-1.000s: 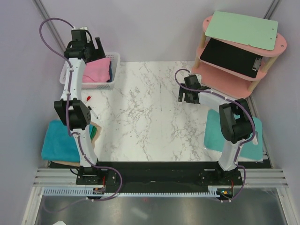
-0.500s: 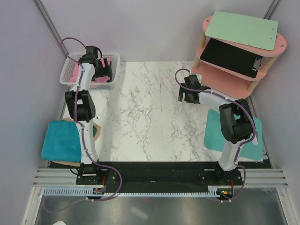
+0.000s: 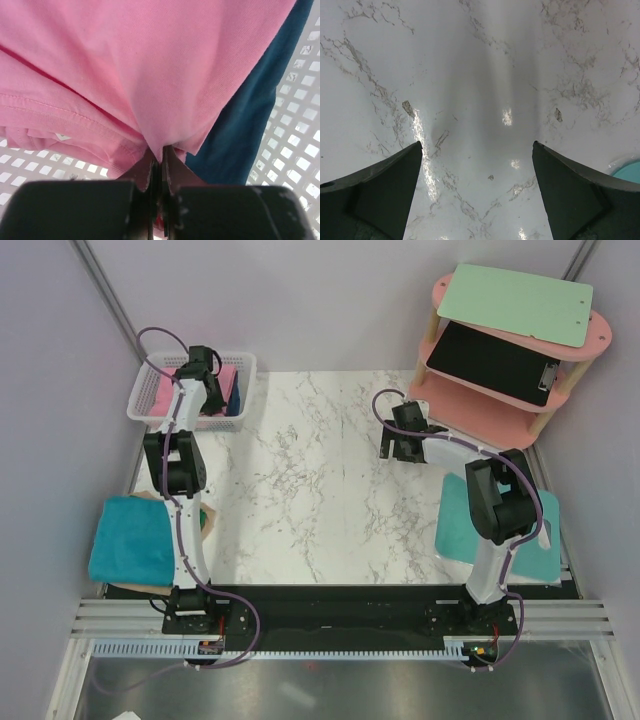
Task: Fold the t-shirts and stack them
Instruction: Grab crumpled tshirt from bin with the left arm, then move the tshirt to the center of the board
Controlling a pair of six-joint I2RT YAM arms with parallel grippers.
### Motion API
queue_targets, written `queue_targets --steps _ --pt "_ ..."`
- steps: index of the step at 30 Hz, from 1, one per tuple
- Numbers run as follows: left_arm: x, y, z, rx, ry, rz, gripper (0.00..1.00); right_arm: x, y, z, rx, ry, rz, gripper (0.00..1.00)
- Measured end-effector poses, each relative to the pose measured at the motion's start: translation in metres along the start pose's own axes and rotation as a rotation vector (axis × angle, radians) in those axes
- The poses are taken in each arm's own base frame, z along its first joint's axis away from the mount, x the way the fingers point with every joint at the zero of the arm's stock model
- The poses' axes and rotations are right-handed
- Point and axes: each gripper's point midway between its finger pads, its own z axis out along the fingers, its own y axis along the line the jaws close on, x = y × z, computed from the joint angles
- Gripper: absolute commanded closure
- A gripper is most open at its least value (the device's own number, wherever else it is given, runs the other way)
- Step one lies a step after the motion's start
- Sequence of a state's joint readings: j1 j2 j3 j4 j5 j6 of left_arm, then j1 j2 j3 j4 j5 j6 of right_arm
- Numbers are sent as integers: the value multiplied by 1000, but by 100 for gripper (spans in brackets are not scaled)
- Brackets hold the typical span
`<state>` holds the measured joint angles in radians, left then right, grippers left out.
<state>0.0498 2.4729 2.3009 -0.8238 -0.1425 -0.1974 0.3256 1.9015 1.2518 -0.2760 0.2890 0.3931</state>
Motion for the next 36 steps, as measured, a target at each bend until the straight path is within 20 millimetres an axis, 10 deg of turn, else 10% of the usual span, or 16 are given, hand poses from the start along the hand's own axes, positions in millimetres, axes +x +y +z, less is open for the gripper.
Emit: queue_targets --steps 8,17,21,27,31,36 --pt "-29 1 -45 10 -83 -10 98 14 -2 2 4 23 -11 2" --pt "-111 -46 -268 205 -497 5 98 20 -3 2 7 30 -13 2" --pt "-88 -139 -362 429 -605 126 98 17 -6 -4 20 12 0 2" --pt "-11 -269 -452 812 -586 325 98 1 -15 -25 41 -54 36 2" --pt "3 -283 -484 904 -597 335 98 -7 -23 -38 53 -93 59 2" --pt "3 -251 -479 823 -610 268 98 -7 -35 -46 72 -110 82 2"
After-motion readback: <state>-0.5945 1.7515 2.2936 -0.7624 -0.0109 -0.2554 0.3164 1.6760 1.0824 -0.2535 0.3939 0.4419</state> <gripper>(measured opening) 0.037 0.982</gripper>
